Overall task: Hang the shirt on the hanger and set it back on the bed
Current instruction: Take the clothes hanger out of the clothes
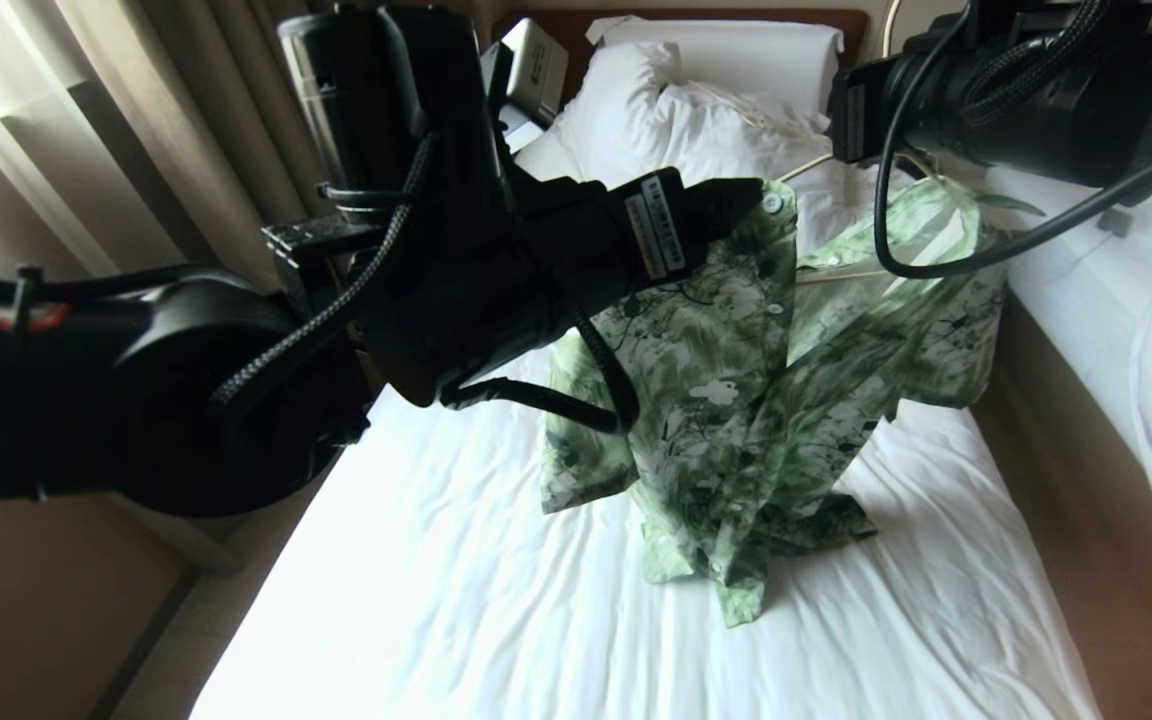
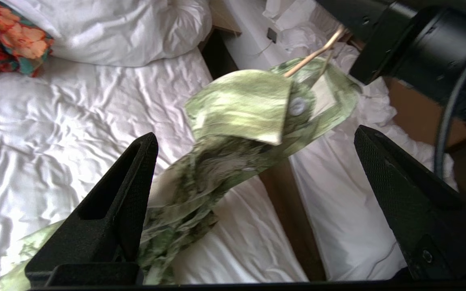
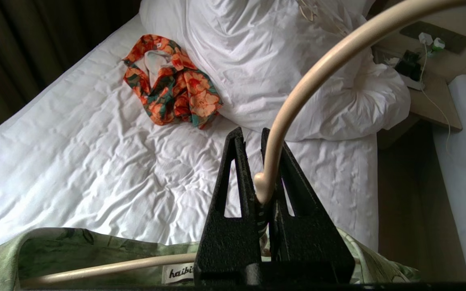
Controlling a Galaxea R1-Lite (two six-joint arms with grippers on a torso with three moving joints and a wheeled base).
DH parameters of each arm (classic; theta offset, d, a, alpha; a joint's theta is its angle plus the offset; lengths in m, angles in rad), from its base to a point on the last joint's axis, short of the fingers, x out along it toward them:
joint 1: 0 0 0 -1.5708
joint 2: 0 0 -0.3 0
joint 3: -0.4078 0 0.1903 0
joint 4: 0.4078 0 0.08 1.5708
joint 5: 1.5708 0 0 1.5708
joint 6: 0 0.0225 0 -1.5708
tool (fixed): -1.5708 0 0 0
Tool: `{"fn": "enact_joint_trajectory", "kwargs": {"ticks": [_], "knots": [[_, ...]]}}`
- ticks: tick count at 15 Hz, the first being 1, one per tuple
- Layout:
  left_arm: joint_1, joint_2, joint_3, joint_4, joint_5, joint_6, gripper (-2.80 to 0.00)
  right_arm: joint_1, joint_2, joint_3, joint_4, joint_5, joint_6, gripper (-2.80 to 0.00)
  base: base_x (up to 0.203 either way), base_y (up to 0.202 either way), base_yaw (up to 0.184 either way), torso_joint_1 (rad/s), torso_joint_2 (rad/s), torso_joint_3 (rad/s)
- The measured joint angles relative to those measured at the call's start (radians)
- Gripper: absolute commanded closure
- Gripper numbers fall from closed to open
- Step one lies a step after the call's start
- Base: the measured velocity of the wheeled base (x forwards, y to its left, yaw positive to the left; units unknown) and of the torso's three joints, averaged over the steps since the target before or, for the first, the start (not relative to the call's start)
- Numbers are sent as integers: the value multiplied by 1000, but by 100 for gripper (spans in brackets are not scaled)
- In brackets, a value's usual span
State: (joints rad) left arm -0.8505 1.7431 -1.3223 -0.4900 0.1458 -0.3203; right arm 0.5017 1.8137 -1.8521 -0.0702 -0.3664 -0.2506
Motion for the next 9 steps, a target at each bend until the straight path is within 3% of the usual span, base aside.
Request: {"fn": "enact_joint_trajectory", "kwargs": {"ticks": [2, 5, 9], "knots": [[52, -5, 89, -107, -31, 107, -280, -1, -8, 0, 1, 8, 0, 0, 0, 0, 0, 0, 0, 0], [131, 5, 153, -351, -63, 362, -280, -2, -11, 0, 1, 15, 2, 0, 0, 0, 0, 0, 0, 0], [174, -23, 202, -441, -104, 559, -280, -6, -11, -3, 1, 20, 2, 0, 0, 0, 0, 0, 0, 0]]}}
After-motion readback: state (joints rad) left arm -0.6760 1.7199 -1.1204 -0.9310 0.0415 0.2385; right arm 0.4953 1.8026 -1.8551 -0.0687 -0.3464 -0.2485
